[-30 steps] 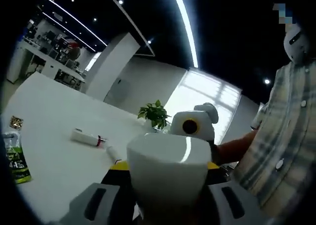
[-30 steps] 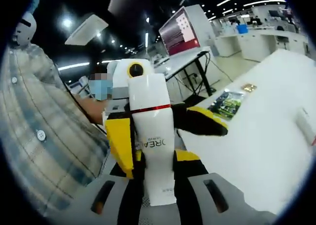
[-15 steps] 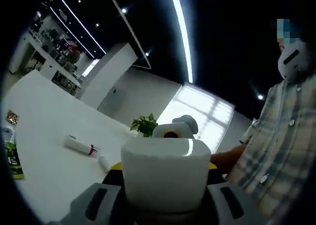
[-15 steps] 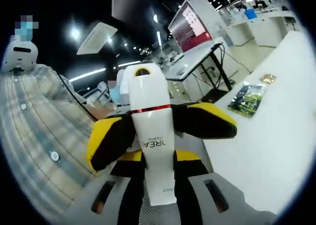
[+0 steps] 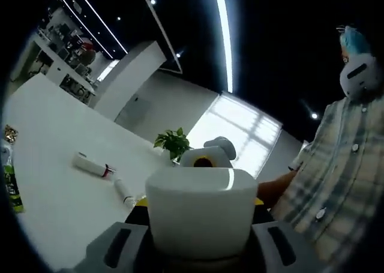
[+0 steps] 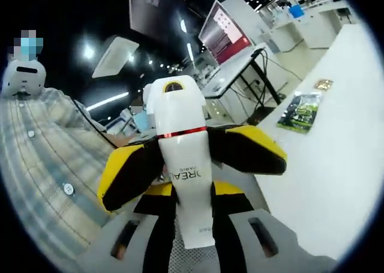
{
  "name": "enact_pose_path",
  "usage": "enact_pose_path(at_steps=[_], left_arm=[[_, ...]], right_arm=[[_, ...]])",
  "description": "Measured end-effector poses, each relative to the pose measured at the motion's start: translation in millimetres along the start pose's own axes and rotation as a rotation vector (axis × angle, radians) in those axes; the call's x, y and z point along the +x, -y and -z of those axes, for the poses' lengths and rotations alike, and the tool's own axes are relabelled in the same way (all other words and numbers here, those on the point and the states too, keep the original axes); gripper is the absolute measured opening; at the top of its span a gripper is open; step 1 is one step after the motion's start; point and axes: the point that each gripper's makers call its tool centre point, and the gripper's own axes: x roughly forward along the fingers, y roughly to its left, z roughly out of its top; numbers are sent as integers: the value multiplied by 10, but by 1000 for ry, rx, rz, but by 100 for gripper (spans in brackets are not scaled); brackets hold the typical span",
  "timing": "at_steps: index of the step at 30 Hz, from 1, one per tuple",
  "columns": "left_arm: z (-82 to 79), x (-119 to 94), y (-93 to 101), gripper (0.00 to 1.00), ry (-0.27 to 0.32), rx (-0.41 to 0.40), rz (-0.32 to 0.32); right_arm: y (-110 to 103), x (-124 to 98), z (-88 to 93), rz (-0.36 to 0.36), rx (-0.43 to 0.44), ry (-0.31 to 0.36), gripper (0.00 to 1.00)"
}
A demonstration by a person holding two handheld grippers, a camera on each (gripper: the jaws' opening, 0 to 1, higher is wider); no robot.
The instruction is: Arrange the skincare products in the storage area until every visible bottle or jar stands upright without overlapping.
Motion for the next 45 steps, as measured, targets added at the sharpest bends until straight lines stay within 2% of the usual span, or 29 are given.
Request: enact_pose_path(at_steps=[5, 15, 24, 35, 45], left_arm=[[-20, 18, -15, 42, 8, -31, 0], [-105, -61, -92, 41, 85, -138, -9], [-200, -101, -159, 41, 144, -197, -14], [-184, -103, -207, 41, 139, -211, -35], [-163, -94, -216, 42, 134, -242, -36]], right_arm=[[5, -18, -16, -2, 29, 26, 21], [6, 39, -68, -7, 111, 94, 21], [37, 25, -152, -11, 159, 149, 22], [67, 31, -178, -7, 194, 215, 24], [50, 37, -160, 2, 205, 236, 28]])
